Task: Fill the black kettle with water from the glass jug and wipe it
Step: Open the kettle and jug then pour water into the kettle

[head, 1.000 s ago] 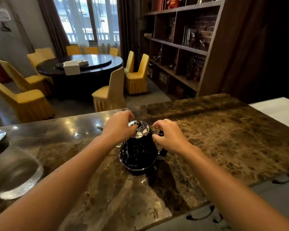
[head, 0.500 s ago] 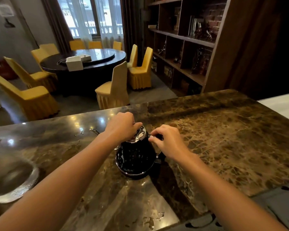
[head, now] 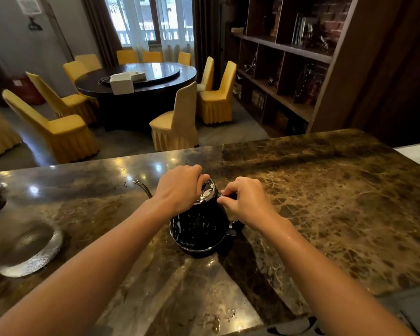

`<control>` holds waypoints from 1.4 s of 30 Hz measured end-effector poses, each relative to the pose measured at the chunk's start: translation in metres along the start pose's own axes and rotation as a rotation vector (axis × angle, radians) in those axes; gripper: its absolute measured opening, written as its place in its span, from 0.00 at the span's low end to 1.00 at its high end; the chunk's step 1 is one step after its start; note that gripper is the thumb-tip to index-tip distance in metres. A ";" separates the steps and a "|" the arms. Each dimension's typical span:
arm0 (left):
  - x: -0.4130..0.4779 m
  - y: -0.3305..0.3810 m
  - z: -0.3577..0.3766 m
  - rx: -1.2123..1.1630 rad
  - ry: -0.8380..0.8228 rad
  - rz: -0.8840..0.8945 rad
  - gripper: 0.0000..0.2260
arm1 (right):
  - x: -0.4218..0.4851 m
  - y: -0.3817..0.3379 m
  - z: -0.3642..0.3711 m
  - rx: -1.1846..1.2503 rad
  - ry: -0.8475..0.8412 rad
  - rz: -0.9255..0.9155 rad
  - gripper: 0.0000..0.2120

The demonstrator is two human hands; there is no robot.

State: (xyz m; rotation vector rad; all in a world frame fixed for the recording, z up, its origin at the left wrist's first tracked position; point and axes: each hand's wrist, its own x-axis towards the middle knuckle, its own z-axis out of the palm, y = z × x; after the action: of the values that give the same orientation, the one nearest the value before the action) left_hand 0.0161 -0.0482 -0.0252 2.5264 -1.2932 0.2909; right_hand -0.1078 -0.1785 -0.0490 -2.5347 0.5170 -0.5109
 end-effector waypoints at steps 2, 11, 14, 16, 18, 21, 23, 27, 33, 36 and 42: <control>-0.003 0.002 0.001 -0.044 0.033 -0.030 0.15 | 0.000 0.000 -0.001 0.009 -0.006 0.001 0.08; 0.029 -0.024 -0.084 -0.178 0.266 -0.103 0.17 | 0.002 0.002 -0.001 0.016 -0.001 -0.018 0.08; 0.019 -0.034 -0.088 -0.221 0.170 -0.139 0.17 | 0.003 0.002 -0.001 0.010 -0.005 -0.025 0.08; 0.010 -0.040 -0.087 -0.257 0.082 -0.165 0.17 | 0.002 0.002 0.000 0.018 0.003 -0.024 0.08; -0.002 -0.045 -0.085 -0.269 -0.017 -0.199 0.16 | 0.002 0.004 0.002 0.034 0.025 -0.013 0.07; -0.021 -0.057 -0.079 -0.278 -0.119 -0.251 0.16 | 0.001 0.006 0.003 0.037 0.027 0.003 0.07; -0.035 -0.068 -0.076 -0.269 -0.171 -0.276 0.17 | 0.002 0.006 0.002 0.034 0.017 -0.004 0.07; -0.063 -0.085 -0.062 -0.249 -0.345 -0.355 0.19 | 0.001 0.002 -0.001 0.010 0.006 -0.013 0.07; -0.095 -0.106 -0.012 -0.162 -0.538 -0.516 0.21 | -0.001 0.000 0.000 0.025 0.041 -0.033 0.07; -0.106 -0.110 0.007 -0.138 -0.549 -0.588 0.20 | -0.001 0.000 0.001 0.030 0.048 -0.033 0.08; -0.113 -0.111 0.026 -0.100 -0.547 -0.644 0.18 | -0.001 0.001 0.002 0.027 0.042 -0.022 0.08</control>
State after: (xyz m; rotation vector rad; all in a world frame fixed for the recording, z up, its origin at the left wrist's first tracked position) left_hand 0.0423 0.0904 -0.1022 2.8560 -0.5305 -0.6181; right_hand -0.1082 -0.1778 -0.0511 -2.5115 0.4950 -0.5758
